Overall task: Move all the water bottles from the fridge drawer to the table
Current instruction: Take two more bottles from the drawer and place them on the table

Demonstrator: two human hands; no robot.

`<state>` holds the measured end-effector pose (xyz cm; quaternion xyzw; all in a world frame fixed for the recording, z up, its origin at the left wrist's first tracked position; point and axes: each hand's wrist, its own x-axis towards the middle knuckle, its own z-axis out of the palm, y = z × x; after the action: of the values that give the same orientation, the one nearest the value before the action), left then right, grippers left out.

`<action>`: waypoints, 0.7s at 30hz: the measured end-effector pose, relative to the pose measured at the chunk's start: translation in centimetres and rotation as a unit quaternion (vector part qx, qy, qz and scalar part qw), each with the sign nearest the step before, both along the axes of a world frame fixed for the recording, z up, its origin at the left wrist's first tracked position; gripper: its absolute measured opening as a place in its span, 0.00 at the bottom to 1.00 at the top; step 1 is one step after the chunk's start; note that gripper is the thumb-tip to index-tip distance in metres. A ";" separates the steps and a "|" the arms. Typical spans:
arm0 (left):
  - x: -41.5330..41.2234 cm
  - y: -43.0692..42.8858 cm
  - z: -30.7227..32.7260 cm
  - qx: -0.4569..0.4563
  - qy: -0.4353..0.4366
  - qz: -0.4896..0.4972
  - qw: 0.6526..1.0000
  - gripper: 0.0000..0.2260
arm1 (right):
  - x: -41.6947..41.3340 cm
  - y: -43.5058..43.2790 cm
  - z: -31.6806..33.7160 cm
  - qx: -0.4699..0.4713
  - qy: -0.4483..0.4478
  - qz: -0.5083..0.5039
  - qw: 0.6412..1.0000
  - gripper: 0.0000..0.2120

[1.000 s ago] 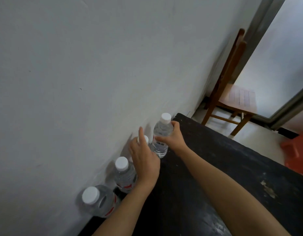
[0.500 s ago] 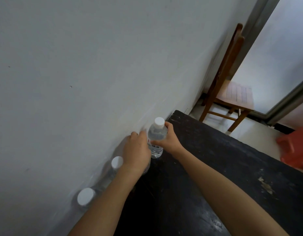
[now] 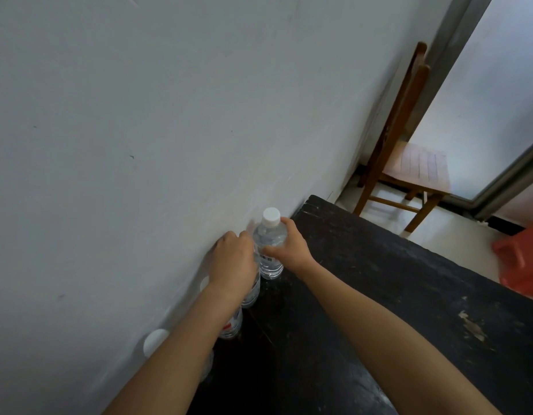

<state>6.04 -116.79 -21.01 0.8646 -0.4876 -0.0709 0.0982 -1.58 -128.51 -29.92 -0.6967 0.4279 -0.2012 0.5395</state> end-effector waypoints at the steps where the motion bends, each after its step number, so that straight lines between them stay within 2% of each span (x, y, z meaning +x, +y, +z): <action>1: -0.1 0.1 0.0 0.005 -0.008 -0.004 1.000 0.07 | 0.1 -0.1 0.1 -0.004 0.003 -0.001 1.000 0.36; 6: -0.6 0.7 -0.5 0.037 -0.125 -0.051 0.990 0.08 | 0.0 -0.6 0.7 -0.016 0.052 0.042 0.998 0.38; 8: -0.6 0.7 -0.6 0.037 -0.147 -0.051 0.987 0.09 | -0.1 -0.5 1.0 -0.037 0.082 0.053 0.995 0.41; 11: -0.9 1.0 -0.4 0.018 -0.155 -0.056 0.986 0.09 | -1.1 0.1 1.6 -0.045 0.114 0.062 0.990 0.46; 21: -2.3 4.9 -0.2 -0.078 -0.152 -0.120 0.978 0.11 | -8.5 3.1 2.4 -0.054 0.188 0.042 0.980 0.39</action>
<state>3.75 -111.85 -21.22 0.7903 -0.6009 0.0888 0.0806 -10.10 -125.41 -27.51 -0.7676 0.4808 -0.0665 0.4185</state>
